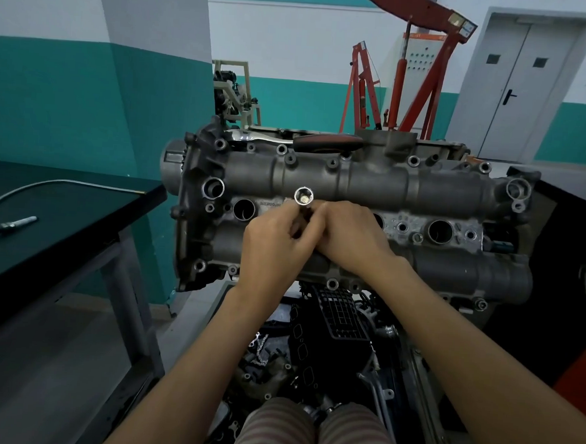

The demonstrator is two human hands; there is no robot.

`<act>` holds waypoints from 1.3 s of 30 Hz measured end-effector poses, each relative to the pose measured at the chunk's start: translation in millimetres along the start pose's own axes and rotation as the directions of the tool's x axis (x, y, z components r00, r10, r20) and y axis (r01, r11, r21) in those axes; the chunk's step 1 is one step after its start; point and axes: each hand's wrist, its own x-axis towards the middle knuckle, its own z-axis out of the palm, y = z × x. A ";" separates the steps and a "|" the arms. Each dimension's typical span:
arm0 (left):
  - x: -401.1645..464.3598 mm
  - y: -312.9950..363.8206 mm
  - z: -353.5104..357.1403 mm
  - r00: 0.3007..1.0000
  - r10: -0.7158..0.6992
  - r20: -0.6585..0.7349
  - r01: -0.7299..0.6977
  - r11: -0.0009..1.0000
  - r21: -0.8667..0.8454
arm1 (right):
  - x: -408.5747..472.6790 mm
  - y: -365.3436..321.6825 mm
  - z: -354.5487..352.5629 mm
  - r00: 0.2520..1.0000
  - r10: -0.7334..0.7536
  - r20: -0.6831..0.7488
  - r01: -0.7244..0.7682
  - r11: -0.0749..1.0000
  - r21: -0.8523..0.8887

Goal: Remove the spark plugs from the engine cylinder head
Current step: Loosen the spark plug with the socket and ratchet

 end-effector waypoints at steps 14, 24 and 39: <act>1.3 -2.3 0.3 0.999 0.030 -0.017 -0.030 0.999 -0.032 | -1.7 -2.6 1.3 0.999 0.027 -0.037 -0.026 0.999 0.032; -0.9 -1.1 -1.3 1.000 -0.013 -0.006 0.013 1.000 -0.020 | -4.0 -2.8 2.7 0.998 0.051 -0.026 -0.048 0.995 0.090; -2.9 -0.1 -3.3 1.000 0.009 0.021 -0.008 1.000 -0.027 | -3.5 -3.0 1.7 0.999 0.052 -0.014 -0.051 0.996 0.075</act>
